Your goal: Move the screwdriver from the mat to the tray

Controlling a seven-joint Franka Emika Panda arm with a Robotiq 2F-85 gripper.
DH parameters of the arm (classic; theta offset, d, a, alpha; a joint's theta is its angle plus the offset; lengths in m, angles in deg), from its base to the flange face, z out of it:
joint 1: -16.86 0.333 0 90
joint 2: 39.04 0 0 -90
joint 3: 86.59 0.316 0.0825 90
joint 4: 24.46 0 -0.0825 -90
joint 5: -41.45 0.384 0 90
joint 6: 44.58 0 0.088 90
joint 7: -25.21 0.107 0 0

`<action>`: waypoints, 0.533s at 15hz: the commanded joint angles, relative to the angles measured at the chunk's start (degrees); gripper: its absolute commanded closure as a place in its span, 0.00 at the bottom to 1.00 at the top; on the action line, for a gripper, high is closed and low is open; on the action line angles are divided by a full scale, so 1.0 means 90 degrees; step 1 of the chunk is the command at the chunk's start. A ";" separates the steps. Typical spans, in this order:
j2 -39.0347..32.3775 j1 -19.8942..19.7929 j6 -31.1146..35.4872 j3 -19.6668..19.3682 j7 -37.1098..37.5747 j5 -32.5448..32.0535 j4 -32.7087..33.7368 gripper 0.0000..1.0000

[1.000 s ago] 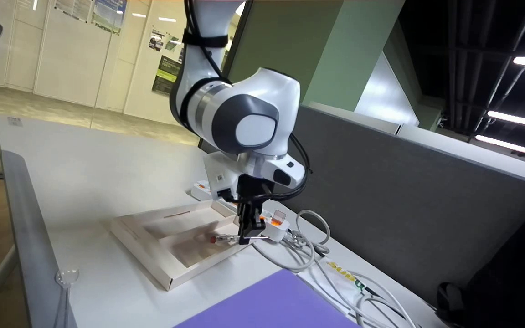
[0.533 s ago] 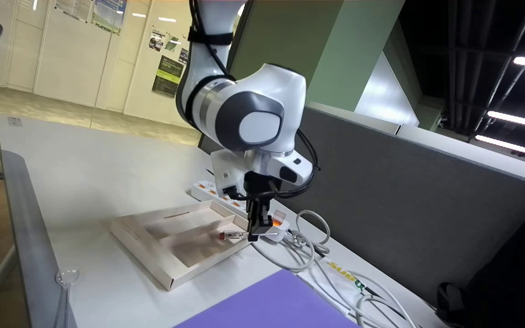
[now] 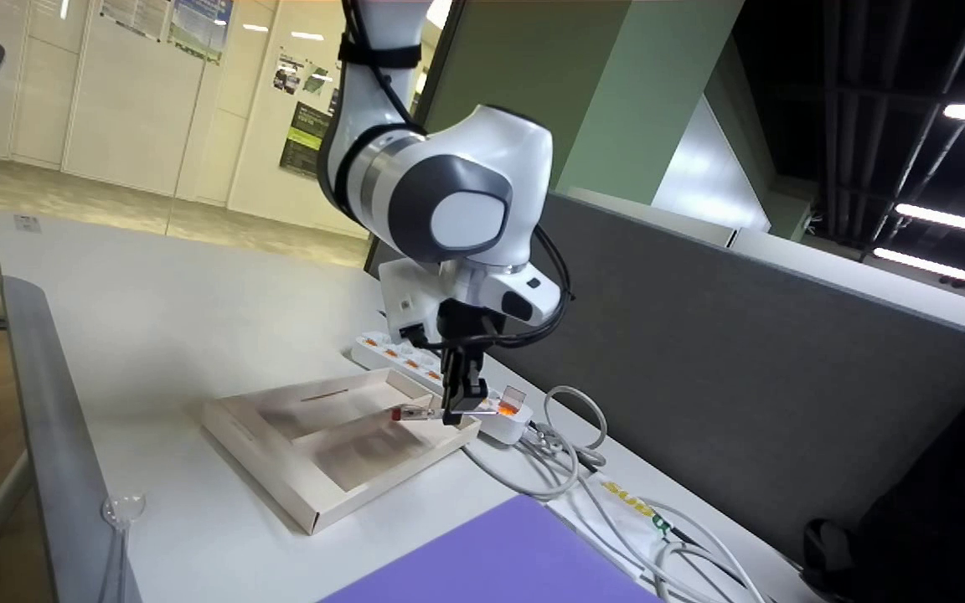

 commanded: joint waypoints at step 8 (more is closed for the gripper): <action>-0.0391 -0.0110 -0.0434 0.0199 0.0195 0.0029 0.0375 0.96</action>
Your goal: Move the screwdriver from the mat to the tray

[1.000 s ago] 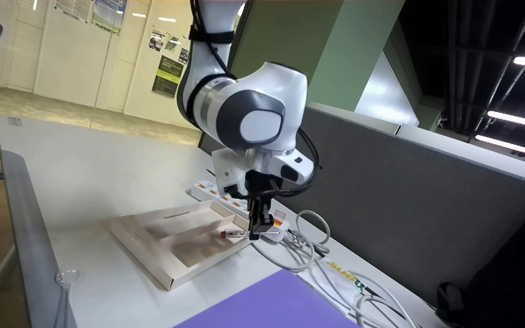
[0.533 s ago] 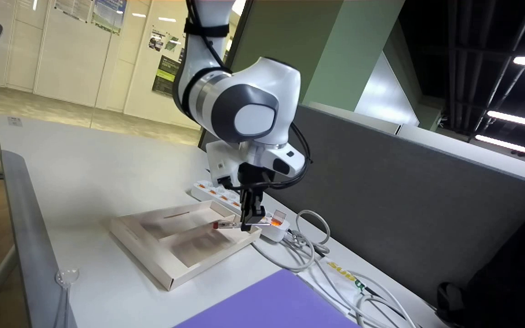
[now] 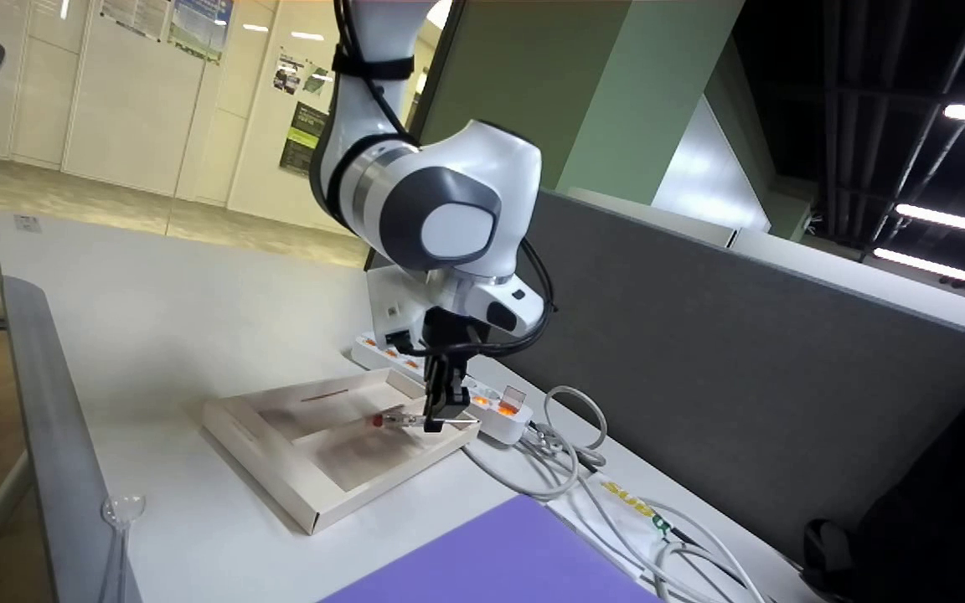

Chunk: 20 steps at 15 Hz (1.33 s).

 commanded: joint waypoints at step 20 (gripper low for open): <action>0.1511 -0.1090 -0.1380 0.0660 -0.0049 0.0347 -0.0319 0.00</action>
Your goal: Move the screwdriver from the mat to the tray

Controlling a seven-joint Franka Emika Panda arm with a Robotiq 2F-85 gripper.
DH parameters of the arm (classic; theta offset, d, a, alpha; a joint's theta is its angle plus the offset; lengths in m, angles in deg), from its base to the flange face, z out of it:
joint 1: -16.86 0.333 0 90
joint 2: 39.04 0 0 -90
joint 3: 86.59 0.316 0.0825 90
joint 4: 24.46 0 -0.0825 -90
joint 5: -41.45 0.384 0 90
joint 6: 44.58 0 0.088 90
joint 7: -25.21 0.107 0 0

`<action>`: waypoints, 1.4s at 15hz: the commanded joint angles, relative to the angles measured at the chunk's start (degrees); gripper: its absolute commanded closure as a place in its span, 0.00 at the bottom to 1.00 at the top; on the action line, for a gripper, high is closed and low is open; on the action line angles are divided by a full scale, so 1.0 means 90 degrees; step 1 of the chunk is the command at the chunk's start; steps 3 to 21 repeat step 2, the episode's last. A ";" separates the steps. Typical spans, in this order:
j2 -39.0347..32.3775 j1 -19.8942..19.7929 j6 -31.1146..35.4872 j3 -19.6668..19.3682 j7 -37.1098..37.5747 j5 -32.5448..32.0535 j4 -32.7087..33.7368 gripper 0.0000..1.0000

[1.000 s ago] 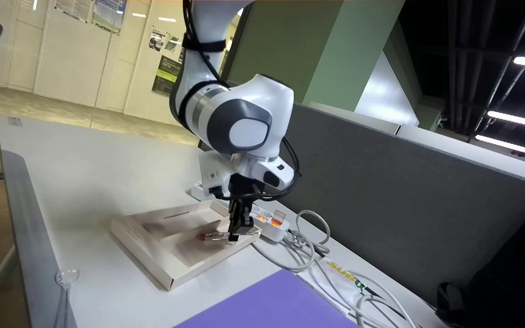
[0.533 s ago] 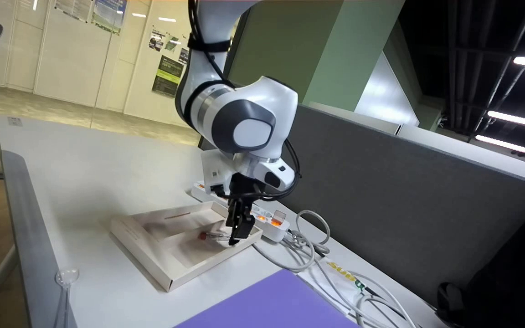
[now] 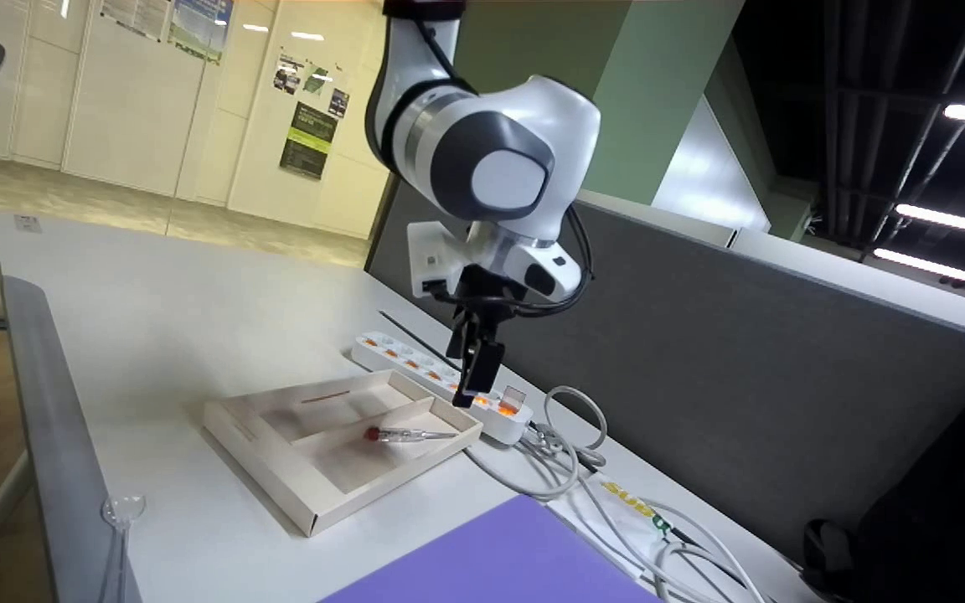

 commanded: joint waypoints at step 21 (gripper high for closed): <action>0.1033 -0.0454 -0.0679 0.0205 -0.0330 0.0327 -0.0561 0.00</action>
